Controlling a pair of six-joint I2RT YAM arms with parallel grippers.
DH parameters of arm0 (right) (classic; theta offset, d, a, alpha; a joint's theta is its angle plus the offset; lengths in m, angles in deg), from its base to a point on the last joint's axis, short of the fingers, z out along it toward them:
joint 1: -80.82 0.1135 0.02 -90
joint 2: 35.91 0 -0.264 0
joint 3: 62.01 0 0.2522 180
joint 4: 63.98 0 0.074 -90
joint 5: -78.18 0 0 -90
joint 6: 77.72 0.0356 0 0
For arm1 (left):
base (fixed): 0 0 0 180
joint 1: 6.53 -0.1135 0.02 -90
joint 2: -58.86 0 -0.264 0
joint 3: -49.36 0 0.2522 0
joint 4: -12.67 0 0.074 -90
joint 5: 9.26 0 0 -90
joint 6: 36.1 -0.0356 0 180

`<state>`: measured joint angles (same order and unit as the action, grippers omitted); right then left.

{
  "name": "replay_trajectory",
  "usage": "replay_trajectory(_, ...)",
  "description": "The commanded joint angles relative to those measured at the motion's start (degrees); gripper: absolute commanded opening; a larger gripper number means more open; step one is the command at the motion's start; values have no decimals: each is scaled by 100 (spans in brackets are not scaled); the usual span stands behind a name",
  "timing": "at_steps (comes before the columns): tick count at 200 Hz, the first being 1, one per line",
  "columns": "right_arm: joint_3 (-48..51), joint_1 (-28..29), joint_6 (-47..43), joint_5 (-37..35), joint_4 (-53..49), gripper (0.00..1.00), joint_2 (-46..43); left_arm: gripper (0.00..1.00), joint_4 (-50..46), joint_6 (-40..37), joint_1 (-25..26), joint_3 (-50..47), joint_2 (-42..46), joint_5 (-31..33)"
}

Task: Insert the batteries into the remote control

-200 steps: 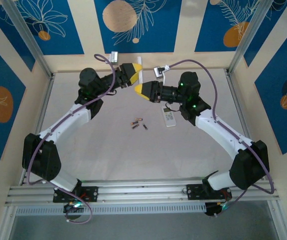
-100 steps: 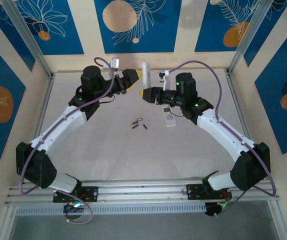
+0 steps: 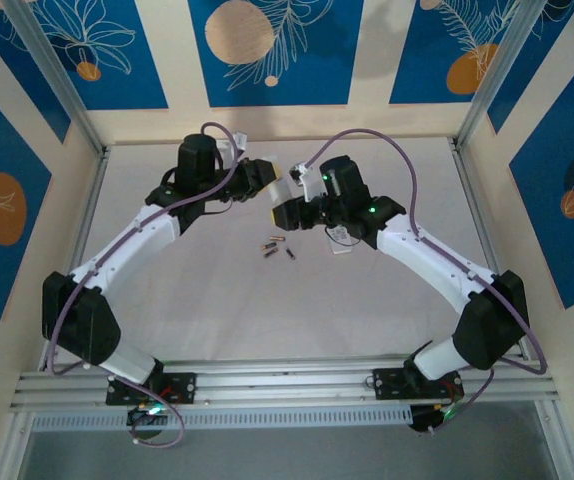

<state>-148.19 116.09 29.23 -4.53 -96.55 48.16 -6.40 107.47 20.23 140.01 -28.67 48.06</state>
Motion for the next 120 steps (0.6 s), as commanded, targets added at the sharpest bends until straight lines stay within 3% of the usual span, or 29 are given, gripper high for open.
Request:
replay_trajectory(1,-251,42,-75,-25,-160,43,-27,18,169,-44,48,56,16,-256)
replay_trajectory(28,-604,-78,665,36,-685,73,-216,13,462,-526,-13,-74,84,-218)
replay_trajectory(48,-385,-441,2149,-31,-558,84,-669,12,511,-1097,-16,-115,190,19)
replay_trajectory(59,146,-693,3225,87,-26,84,-1006,11,677,-1189,-19,-217,265,169)
replay_trajectory(82,1633,-924,4937,766,2410,80,-1309,10,1233,-988,-9,-430,332,179)
replay_trajectory(92,1800,-905,5264,952,2906,79,-1174,9,1458,-853,4,-500,330,134)
replay_trajectory(120,1556,-820,5473,1176,3071,71,-708,6,1865,-555,12,-693,401,234)
